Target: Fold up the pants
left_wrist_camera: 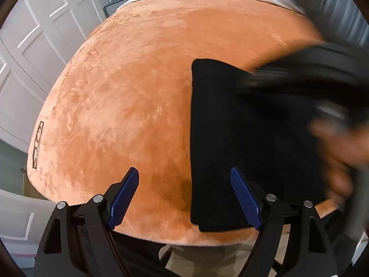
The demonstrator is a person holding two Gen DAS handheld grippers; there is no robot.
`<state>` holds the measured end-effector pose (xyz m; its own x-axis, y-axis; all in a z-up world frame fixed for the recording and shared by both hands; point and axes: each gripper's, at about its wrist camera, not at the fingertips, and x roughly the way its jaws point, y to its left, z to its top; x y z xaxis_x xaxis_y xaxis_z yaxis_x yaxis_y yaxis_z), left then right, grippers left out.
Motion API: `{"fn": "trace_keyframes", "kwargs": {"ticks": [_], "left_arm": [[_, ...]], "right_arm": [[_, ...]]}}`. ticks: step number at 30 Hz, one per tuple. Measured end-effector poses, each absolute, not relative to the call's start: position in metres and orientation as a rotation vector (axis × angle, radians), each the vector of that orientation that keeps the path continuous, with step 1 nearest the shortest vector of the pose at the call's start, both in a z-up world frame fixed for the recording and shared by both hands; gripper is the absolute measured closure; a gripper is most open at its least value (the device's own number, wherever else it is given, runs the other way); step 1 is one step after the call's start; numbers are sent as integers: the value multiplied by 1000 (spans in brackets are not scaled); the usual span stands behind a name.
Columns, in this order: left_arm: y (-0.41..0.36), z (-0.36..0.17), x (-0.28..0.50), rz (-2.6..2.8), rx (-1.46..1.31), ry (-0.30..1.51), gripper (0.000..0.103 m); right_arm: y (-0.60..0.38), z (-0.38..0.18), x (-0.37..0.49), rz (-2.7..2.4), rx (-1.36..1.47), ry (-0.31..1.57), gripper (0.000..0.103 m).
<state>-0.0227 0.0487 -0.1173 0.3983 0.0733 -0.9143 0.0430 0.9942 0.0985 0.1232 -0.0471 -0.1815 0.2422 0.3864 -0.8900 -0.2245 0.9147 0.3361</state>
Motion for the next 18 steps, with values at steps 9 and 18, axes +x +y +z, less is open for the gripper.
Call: {"fn": "trace_keyframes", "kwargs": {"ticks": [9, 18], "left_arm": [[64, -111, -30, 37, 112, 1147, 24], [27, -116, -21, -45, 136, 1176, 24]], "right_arm": [[-31, -178, 151, 397, 203, 1204, 100], [-249, -185, 32, 45, 410, 1132, 103]]}}
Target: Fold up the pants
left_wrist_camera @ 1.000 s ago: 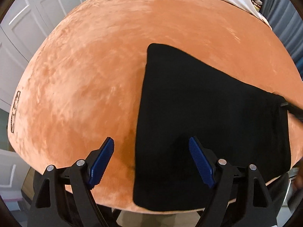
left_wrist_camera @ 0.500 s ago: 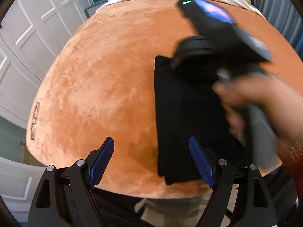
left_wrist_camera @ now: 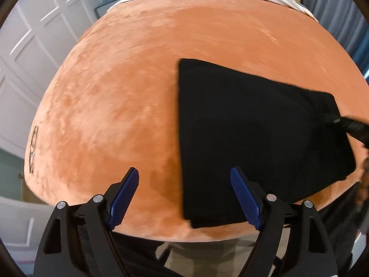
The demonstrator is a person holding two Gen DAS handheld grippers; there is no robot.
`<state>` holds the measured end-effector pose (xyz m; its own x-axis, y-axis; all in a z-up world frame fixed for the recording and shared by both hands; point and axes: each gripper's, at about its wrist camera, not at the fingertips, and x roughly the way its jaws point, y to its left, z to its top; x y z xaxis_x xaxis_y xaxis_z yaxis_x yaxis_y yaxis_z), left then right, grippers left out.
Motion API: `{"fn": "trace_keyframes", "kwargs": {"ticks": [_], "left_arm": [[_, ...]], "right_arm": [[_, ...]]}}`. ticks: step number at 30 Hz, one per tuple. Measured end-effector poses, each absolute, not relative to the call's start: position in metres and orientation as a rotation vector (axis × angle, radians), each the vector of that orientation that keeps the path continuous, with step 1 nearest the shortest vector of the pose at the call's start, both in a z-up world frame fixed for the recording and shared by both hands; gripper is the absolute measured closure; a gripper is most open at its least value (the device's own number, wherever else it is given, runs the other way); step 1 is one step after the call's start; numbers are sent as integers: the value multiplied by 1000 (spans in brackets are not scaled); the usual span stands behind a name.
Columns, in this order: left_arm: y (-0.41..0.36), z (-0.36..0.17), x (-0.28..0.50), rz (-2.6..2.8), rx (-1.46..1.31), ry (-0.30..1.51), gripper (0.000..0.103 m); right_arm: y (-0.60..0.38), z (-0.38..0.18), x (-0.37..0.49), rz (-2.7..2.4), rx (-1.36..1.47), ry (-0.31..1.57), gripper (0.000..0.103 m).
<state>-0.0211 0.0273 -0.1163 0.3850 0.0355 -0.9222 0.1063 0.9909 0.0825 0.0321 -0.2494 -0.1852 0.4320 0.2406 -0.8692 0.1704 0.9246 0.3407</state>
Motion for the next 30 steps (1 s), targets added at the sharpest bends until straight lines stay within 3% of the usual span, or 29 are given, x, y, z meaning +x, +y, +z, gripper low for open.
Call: {"fn": "trace_keyframes", "kwargs": {"ticks": [2, 4, 7, 9, 10, 12, 13, 16, 18, 19, 21, 24, 25, 29, 30], "left_arm": [[11, -112, -22, -59, 162, 1161, 24], [-2, -109, -22, -78, 176, 1154, 23], [-20, -109, -24, -93, 215, 1153, 23], [-27, -109, -26, -93, 240, 1150, 23], [-30, -110, -26, -95, 250, 1154, 23], [-34, -112, -28, -89, 275, 1162, 23], [-33, -114, -29, -87, 280, 1167, 23], [-35, -116, -29, -89, 273, 1176, 23], [-37, -116, -31, -89, 275, 1178, 23], [-37, -116, -30, -86, 276, 1175, 23], [-37, -115, -33, -79, 291, 1169, 23], [-35, -116, -35, -58, 304, 1158, 21], [-34, -117, -35, -57, 300, 1162, 20], [-35, -123, -35, -62, 294, 1183, 20], [-34, -122, -37, -63, 298, 1182, 20]], "right_arm": [[-264, -161, 15, -46, 442, 1077, 97], [-251, -136, -3, 37, 388, 1032, 97], [-229, -146, -22, 118, 298, 1085, 97], [-237, -176, -34, 76, 246, 1143, 103], [-248, -187, -40, 64, 325, 1152, 103], [-255, -173, -49, 65, 454, 1116, 102], [-253, -158, -53, 88, 455, 1083, 96], [-222, -136, -59, 203, 327, 1050, 97], [-218, -156, -60, 142, 225, 1094, 97], [-228, -171, -57, 102, 221, 1129, 103], [-263, -190, -66, 123, 465, 1124, 103], [-258, -169, -77, 98, 491, 1111, 103], [-251, -164, -77, 112, 462, 1102, 96], [-248, -173, -76, 112, 346, 1135, 103], [-262, -190, -79, 121, 439, 1148, 103]]}}
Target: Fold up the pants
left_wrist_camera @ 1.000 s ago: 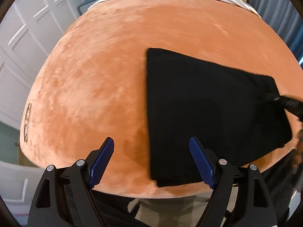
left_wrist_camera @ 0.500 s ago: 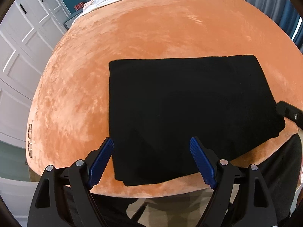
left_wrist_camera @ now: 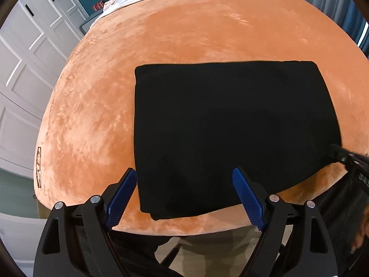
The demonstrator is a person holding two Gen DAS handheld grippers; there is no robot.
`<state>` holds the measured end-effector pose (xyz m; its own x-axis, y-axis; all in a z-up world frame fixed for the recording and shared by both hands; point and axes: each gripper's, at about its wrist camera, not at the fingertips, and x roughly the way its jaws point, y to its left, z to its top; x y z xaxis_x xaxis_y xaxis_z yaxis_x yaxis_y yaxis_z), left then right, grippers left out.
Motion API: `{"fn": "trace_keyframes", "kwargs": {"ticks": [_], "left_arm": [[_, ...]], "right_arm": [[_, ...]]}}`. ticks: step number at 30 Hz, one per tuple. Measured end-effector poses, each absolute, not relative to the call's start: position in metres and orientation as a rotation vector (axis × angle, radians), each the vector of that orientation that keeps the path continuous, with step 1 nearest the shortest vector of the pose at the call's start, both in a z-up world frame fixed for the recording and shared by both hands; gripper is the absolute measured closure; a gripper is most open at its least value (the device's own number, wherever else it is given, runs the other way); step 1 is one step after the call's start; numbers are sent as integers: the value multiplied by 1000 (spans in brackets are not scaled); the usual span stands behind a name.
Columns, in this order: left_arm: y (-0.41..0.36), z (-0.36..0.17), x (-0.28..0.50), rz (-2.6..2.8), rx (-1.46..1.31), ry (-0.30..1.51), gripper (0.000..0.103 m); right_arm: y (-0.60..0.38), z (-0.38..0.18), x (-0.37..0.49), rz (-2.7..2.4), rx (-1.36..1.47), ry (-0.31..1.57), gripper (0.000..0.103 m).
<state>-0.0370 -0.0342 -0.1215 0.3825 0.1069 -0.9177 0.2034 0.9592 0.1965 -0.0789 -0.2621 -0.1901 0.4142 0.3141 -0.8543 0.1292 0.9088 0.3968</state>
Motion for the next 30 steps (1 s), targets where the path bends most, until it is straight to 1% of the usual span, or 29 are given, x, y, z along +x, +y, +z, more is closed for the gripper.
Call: {"fn": "trace_keyframes", "kwargs": {"ticks": [2, 3, 4, 5, 7, 9, 14, 15, 16, 18, 20, 21, 22, 24, 27, 29, 30], "left_arm": [[-32, -121, -39, -55, 314, 1175, 20], [-29, -122, -40, -43, 321, 1171, 19], [-27, -123, -41, -34, 316, 1174, 18], [-26, -125, -41, -30, 308, 1180, 18], [-24, -132, -38, -32, 277, 1211, 18], [-26, -137, -37, -45, 267, 1224, 18], [-34, -141, -36, -39, 322, 1212, 18], [-34, -142, -34, -42, 316, 1213, 18], [-33, -142, -33, -43, 310, 1214, 17], [-33, -143, -30, -48, 294, 1220, 16], [-32, -142, -28, -44, 300, 1216, 16], [-32, -141, -28, -47, 299, 1214, 16], [-31, -141, -27, -49, 294, 1214, 16], [-30, -143, -26, -49, 278, 1225, 16], [-29, -143, -26, -53, 261, 1232, 16], [-28, -144, -26, -62, 255, 1237, 15], [-28, -146, -25, -67, 247, 1243, 15]], "right_arm": [[-280, -192, -87, 130, 632, 1146, 103], [-279, -189, -87, 124, 647, 1149, 103], [-278, -178, -87, 116, 625, 1137, 103], [-275, -166, -84, 118, 591, 1120, 97], [-273, -146, -73, 135, 544, 1075, 97], [-276, -138, -50, 124, 514, 1048, 97], [-258, -163, 6, 109, 454, 1078, 97], [-253, -173, 17, 100, 422, 1093, 98], [-252, -186, 26, 57, 355, 1117, 103], [-255, -195, 37, 29, 337, 1116, 103], [-256, -185, 36, 21, 385, 1113, 103], [-252, -171, 30, 21, 365, 1091, 99], [-246, -161, 23, 34, 346, 1072, 97], [-238, -148, 7, 82, 324, 1049, 97], [-231, -156, -14, 78, 270, 1084, 97], [-238, -175, -22, 47, 251, 1121, 103], [-247, -185, -25, 45, 286, 1108, 103]]}}
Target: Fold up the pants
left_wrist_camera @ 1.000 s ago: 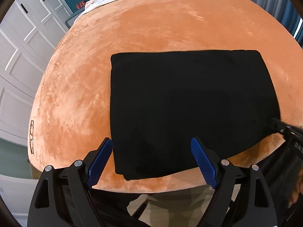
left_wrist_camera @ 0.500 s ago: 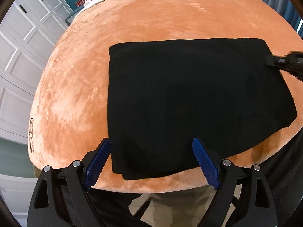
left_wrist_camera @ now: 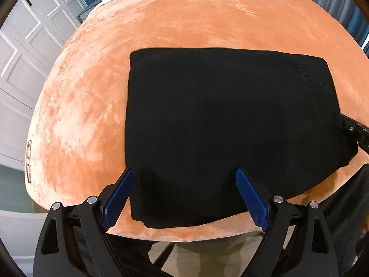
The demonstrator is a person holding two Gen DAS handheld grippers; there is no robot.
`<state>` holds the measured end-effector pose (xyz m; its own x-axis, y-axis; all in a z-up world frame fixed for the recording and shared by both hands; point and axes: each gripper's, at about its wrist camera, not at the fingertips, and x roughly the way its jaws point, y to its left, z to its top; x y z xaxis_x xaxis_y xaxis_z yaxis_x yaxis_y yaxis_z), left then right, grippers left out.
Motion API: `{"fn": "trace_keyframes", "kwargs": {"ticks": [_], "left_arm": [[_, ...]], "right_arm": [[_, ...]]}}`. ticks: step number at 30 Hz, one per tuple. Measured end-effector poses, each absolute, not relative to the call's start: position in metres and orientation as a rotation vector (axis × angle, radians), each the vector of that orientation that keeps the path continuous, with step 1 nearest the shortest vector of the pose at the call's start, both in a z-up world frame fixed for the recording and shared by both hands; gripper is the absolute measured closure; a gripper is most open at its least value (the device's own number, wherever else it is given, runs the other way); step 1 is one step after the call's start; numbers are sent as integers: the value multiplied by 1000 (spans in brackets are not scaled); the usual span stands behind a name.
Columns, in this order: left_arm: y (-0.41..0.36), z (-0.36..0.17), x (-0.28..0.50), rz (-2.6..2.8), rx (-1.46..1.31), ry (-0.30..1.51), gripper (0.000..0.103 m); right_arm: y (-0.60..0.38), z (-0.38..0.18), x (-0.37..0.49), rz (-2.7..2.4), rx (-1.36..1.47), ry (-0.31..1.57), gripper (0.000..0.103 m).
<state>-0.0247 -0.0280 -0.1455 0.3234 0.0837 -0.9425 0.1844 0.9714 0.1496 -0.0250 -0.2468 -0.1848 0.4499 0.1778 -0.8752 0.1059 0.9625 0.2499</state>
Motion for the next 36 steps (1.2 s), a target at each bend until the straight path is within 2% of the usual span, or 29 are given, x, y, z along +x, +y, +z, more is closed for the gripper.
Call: {"fn": "trace_keyframes", "kwargs": {"ticks": [4, 5, 9, 11, 15, 16, 20, 24, 29, 36], "left_arm": [[-29, -145, -25, -60, 252, 1241, 15], [-28, -145, -25, -60, 253, 1239, 15], [-27, -145, -24, -63, 242, 1241, 15], [-27, -145, -24, -68, 237, 1245, 15], [-27, -145, -25, -65, 257, 1230, 15], [-27, -145, -25, -64, 257, 1229, 15], [-28, -145, -25, -60, 260, 1230, 15], [-29, -146, -25, -65, 265, 1229, 15], [-29, -146, -25, -66, 261, 1227, 15], [13, -130, -16, -149, 27, 1215, 16]], "right_arm": [[-256, -178, -20, 20, 422, 1114, 103], [-254, -172, -20, 24, 427, 1111, 97], [-246, -162, -29, 52, 369, 1115, 97], [-254, -180, -36, 19, 339, 1144, 103], [-265, -168, -49, 15, 453, 1123, 100], [-264, -160, -52, 16, 436, 1111, 96], [-252, -147, -52, 36, 375, 1098, 96], [-242, -168, -51, 9, 269, 1155, 98], [-245, -174, -54, 8, 270, 1145, 100], [-255, -168, -60, 28, 320, 1148, 100]]}}
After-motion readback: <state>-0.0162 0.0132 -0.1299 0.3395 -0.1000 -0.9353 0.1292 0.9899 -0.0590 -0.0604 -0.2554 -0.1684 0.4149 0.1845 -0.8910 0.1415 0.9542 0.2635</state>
